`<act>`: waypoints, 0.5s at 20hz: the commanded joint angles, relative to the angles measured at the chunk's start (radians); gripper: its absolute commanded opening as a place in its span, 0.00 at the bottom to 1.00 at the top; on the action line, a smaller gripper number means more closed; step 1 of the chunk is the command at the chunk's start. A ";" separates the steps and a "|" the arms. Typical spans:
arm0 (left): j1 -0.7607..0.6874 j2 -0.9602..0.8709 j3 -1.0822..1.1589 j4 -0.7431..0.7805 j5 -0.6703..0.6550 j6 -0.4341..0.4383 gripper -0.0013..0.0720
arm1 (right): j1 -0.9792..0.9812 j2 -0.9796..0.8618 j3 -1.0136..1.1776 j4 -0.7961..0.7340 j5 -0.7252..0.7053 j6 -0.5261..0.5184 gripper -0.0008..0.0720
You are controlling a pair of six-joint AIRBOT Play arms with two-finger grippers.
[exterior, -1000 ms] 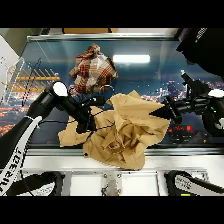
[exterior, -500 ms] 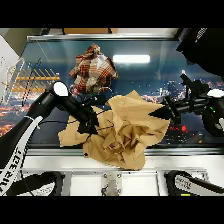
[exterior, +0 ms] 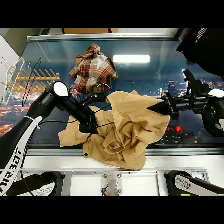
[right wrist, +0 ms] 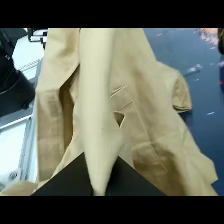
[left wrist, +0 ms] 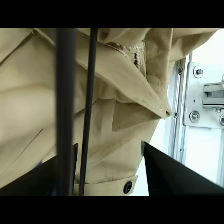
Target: Fold the clothes and pants, and hang the long-sleeved shirts on hangers.
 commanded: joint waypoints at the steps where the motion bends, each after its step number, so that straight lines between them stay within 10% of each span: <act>1: 0.000 0.000 -0.001 0.058 0.003 -0.093 0.57 | -0.001 0.003 0.001 0.028 -0.063 0.034 0.02; 10: 0.108 0.103 -0.001 0.056 0.126 -0.211 0.57 | 0.000 0.004 0.001 -0.039 -0.061 0.087 0.02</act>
